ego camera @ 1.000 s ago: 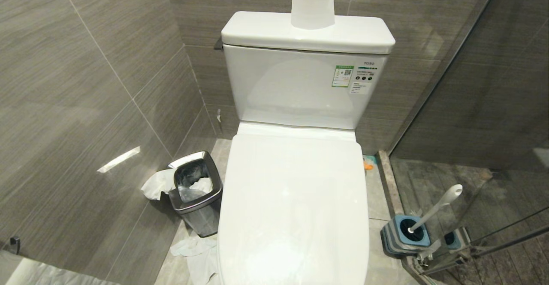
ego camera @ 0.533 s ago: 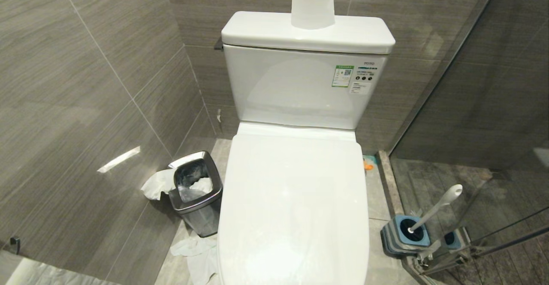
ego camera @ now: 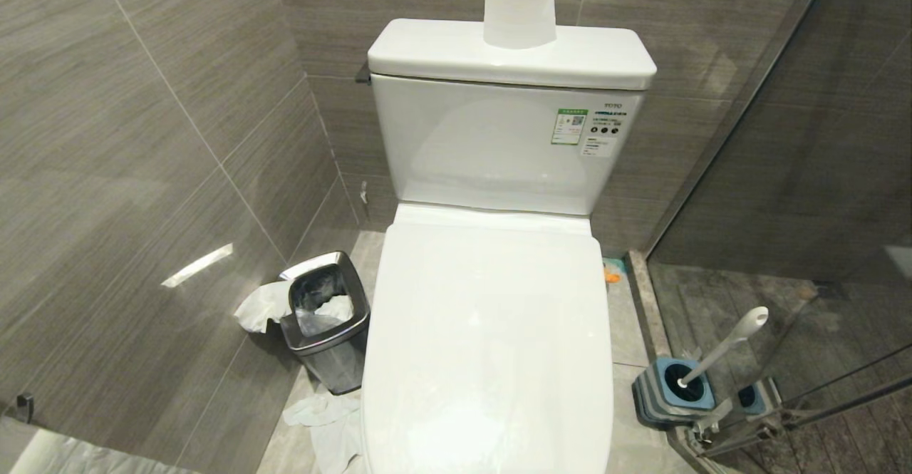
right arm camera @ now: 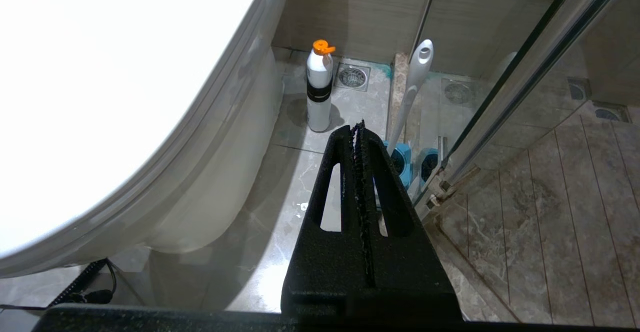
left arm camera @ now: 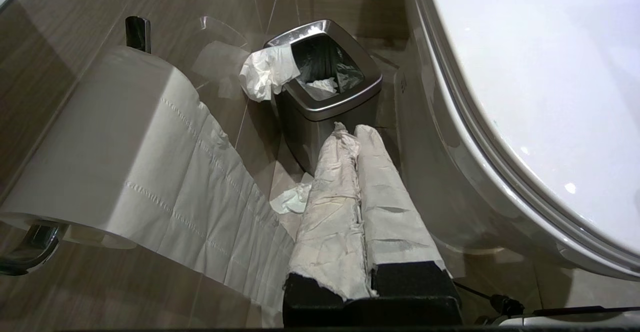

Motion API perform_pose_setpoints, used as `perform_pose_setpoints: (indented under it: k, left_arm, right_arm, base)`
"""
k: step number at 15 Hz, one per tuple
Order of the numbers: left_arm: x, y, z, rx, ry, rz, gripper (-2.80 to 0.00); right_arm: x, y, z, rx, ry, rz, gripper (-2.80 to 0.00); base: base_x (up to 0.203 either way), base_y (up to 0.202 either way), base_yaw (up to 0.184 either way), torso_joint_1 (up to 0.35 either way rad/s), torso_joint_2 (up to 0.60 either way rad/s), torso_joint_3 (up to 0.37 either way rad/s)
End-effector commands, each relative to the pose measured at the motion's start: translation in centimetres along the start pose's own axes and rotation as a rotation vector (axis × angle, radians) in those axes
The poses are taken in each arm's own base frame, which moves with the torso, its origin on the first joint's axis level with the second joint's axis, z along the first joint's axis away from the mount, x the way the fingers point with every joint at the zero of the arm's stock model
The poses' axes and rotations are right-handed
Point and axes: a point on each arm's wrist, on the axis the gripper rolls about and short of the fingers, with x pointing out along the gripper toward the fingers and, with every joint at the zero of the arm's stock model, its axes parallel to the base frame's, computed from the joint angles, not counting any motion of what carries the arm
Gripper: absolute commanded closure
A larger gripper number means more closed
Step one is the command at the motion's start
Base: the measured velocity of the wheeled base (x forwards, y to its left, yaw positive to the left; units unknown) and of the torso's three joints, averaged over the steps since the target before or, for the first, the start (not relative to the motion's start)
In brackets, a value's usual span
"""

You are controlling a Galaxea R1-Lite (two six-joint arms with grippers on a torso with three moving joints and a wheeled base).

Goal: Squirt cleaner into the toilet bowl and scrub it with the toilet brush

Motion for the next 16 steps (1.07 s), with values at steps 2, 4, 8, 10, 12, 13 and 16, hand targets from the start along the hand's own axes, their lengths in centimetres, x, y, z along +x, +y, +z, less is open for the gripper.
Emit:
perform_pose_setpoints:
  k: [2, 4, 8, 10, 12, 13, 16]
  left_arm:
    - [0.02, 0.00, -0.04, 0.000, 0.003, -0.002, 0.00]
    - [0.02, 0.00, -0.04, 0.000, 0.003, 0.000, 0.00]
    - [0.02, 0.00, -0.04, 0.000, 0.003, 0.000, 0.00]
    - [0.03, 0.00, -0.05, 0.000, 0.004, 0.000, 0.00]
    - [0.03, 0.00, -0.08, 0.000, 0.005, -0.001, 0.00]
    - [0.03, 0.00, -0.07, 0.000, 0.004, 0.000, 0.00]
    - [0.01, 0.00, -0.05, 0.000, 0.002, 0.000, 0.00]
  right_arm:
    - [0.01, 0.00, 0.00, 0.000, 0.001, 0.001, 0.00]
    - [0.01, 0.00, 0.00, 0.000, 0.001, 0.001, 0.00]
    - [0.01, 0.00, 0.00, 0.000, 0.001, 0.001, 0.00]
    - [0.01, 0.00, 0.00, 0.000, 0.001, 0.001, 0.00]
    - [0.01, 0.00, 0.00, 0.000, 0.001, 0.001, 0.00]
    - [0.01, 0.00, 0.00, 0.000, 0.001, 0.001, 0.00]
    - [0.01, 0.00, 0.00, 0.000, 0.001, 0.001, 0.00]
  base:
    - [0.000, 0.000, 0.000, 0.000, 0.00, 0.000]
    - [0.000, 0.000, 0.000, 0.000, 0.00, 0.000]
    - [0.000, 0.000, 0.000, 0.000, 0.00, 0.000]
    - [0.000, 0.000, 0.000, 0.000, 0.00, 0.000]
    - [0.000, 0.000, 0.000, 0.000, 0.00, 0.000]
    - [0.000, 0.000, 0.000, 0.000, 0.00, 0.000]
    - [0.000, 0.000, 0.000, 0.000, 0.00, 0.000]
